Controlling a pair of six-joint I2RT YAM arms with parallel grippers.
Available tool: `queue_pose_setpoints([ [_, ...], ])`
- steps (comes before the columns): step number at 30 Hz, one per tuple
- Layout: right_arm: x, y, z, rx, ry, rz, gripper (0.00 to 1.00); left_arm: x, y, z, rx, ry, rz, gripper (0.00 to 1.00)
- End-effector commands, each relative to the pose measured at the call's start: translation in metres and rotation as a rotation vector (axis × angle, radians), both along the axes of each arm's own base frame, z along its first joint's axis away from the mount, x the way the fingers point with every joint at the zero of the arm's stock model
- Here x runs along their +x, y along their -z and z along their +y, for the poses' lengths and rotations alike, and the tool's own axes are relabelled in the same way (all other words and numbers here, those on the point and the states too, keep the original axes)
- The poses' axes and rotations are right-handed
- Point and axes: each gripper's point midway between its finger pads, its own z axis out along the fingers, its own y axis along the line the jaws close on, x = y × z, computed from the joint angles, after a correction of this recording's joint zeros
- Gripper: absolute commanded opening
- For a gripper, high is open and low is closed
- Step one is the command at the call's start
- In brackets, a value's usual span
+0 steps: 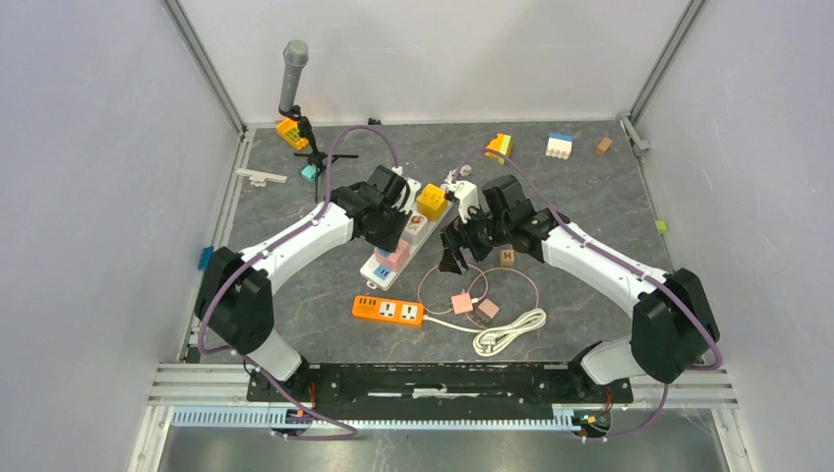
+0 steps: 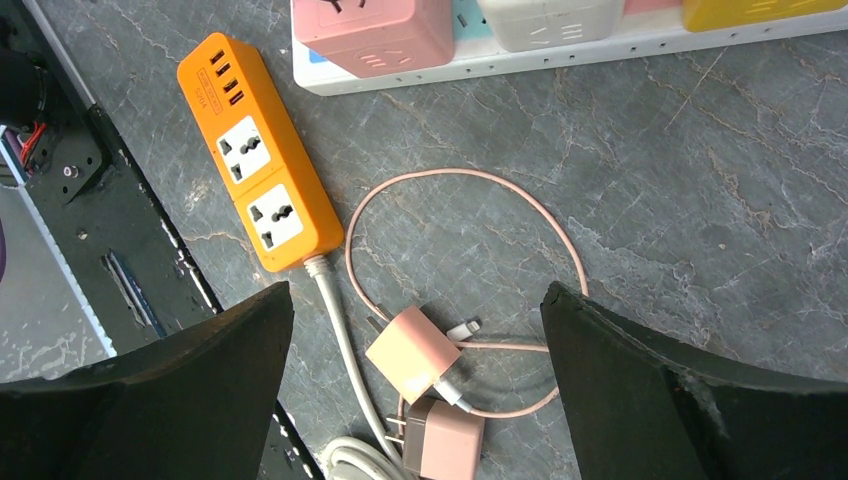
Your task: Insert the plug
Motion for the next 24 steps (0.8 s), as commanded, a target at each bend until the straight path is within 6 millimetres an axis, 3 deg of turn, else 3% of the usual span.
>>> queue_pose_setpoints([
  [1, 0.010, -0.015, 0.006, 0.023, -0.002, -0.036, 0.98, -0.001, 0.005, 0.021, 0.076, -0.078, 0.006, 0.42],
  [5, 0.010, -0.016, 0.006, 0.024, -0.004, -0.035, 0.98, 0.008, -0.020, 0.015, 0.032, -0.095, -0.040, 0.63],
  [8, 0.009, -0.015, 0.006, 0.024, -0.005, -0.032, 0.98, 0.012, -0.033, 0.011, 0.007, -0.099, -0.062, 0.66],
  [19, 0.009, -0.013, 0.006, 0.021, -0.008, -0.031, 0.98, 0.019, -0.063, 0.012, -0.016, -0.110, -0.125, 0.66],
  [24, 0.009, -0.011, 0.006, 0.019, -0.009, -0.025, 0.98, 0.018, -0.060, 0.012, -0.005, -0.098, -0.115, 0.55],
])
